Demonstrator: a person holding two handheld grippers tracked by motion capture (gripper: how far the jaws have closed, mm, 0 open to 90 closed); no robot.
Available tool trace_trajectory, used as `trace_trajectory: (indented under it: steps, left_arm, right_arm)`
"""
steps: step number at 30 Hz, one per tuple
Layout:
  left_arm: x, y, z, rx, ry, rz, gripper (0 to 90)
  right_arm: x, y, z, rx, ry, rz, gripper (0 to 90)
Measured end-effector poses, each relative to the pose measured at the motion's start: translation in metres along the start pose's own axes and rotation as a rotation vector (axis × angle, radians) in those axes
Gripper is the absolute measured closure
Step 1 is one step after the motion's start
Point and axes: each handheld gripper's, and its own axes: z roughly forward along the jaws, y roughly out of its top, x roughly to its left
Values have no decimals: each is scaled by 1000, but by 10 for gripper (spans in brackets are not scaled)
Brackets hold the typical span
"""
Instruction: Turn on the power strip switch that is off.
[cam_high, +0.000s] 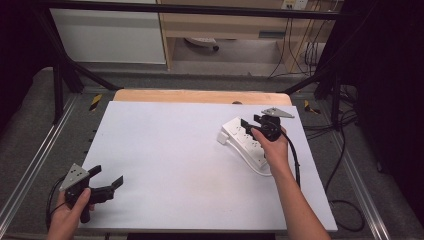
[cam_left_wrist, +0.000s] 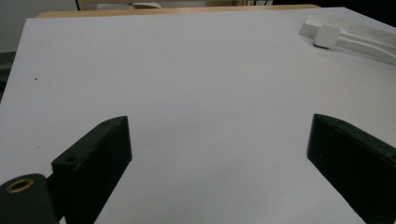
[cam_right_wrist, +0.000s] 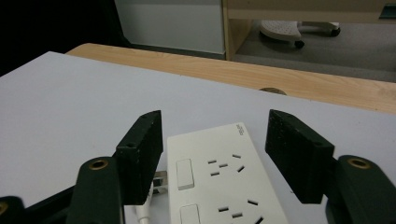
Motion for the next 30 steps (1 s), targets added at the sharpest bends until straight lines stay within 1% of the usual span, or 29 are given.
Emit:
trace_trajectory:
  steps: [2,3,6,7,9,10,12,13,19,20,21,23,24,30]
  left_arm:
    - [0,0,0,0,1,0,64]
    - [0,0,0,1,1,0,64]
    - [0,0,0,3,1,1,64]
    - [0,0,0,3,1,1,64]
    - [0,0,0,4,-1,3,64]
    - [0,0,0,4,-1,4,64]
    - [0,0,0,4,-1,4,64]
    - [0,0,0,4,-1,4,64]
    - [0,0,0,6,-1,7,64]
    - [0,0,0,7,0,9,64]
    - [0,0,0,8,-1,10,64]
    - [0,0,0,9,-1,11,64]
    - [0,0,0,7,-1,10,64]
    - [-1,0,0,7,1,10,64]
  right_arm:
    - [-1,-1,2,2,-4,-2,440]
    - [-1,-2,3,2,-3,4,463]
    - [0,-4,7,8,11,2,540]
    - [0,-4,7,8,11,2,540]
    - [3,-5,10,15,14,-4,582]
    - [3,-5,10,15,14,-4,582]
    - [6,-7,14,19,24,-7,627]
    - [6,-7,14,19,24,-7,627]
    - [11,-10,19,23,28,-16,740]
    - [11,-10,20,29,23,-25,768]
    - [11,-10,20,29,23,-25,768]
    - [14,-12,23,42,21,-37,808]
    - [14,-12,23,42,21,-37,808]
    - [18,-15,28,62,12,-50,875]
